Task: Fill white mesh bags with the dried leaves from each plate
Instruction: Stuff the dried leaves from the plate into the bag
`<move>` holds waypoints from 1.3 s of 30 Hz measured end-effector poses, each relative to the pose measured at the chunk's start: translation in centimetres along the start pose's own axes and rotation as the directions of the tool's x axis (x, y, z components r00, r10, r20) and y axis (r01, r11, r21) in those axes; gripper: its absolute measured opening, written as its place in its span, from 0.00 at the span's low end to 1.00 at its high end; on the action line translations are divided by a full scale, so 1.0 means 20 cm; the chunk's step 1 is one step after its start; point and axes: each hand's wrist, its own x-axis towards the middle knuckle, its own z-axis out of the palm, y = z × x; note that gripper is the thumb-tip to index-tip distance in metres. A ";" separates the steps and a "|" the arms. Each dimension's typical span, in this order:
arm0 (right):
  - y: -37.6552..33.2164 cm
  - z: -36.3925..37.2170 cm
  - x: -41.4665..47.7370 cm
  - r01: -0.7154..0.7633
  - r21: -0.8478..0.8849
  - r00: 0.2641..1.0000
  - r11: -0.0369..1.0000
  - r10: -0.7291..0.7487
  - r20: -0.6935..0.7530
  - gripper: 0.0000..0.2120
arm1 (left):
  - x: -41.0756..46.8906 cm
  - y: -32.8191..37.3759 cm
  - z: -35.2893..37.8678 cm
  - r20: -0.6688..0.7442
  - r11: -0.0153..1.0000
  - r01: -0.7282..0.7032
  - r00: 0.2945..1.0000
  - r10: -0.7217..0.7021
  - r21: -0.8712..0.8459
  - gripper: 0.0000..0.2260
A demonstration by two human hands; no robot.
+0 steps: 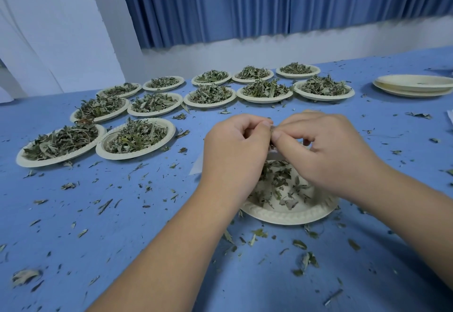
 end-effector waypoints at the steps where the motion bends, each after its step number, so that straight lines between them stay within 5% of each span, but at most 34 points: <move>1: 0.00 0.00 0.00 -0.005 0.012 1.000 1.000 0.005 -0.007 0.15 | 0.00 0.00 0.00 -0.001 1.000 -0.004 1.000 0.004 0.008 0.07; 11: -0.01 0.00 0.02 -0.264 0.269 0.952 0.926 0.295 -0.085 0.03 | -0.01 0.02 0.01 0.024 0.998 -0.047 0.999 0.047 0.030 0.07; 14: 0.01 0.00 0.04 -0.336 0.305 0.924 0.891 0.374 -0.077 0.10 | -0.02 0.03 0.01 0.022 0.999 -0.050 0.999 0.049 0.021 0.08; 17: 0.02 0.01 0.05 -0.442 0.445 0.889 0.779 0.448 0.098 0.17 | -0.02 0.04 0.00 0.034 0.998 -0.056 0.998 0.056 0.004 0.09; 20: 0.03 0.01 0.04 -0.531 0.530 0.847 0.661 0.428 0.315 0.16 | -0.04 0.05 0.00 0.096 0.997 -0.056 0.994 0.061 -0.055 0.11; 26: 0.03 0.02 0.12 -0.612 0.502 0.789 0.612 0.425 0.444 0.08 | -0.03 0.06 0.00 0.061 0.995 -0.040 0.997 0.046 -0.089 0.13; 34: -0.05 0.10 0.27 -0.492 0.400 0.861 0.773 0.366 0.352 0.12 | 0.01 0.04 -0.04 -0.017 0.988 -0.073 0.997 0.071 -0.135 0.09; 36: -0.06 0.09 0.30 -0.527 0.456 0.836 0.717 0.341 0.430 0.10 | 0.04 0.02 -0.06 -0.064 0.991 -0.083 0.995 0.076 -0.106 0.09; 39: -0.03 0.06 0.32 -0.640 0.609 0.757 0.469 0.245 0.606 0.10 | 0.07 0.01 -0.09 -0.137 0.992 -0.096 0.987 0.084 -0.083 0.09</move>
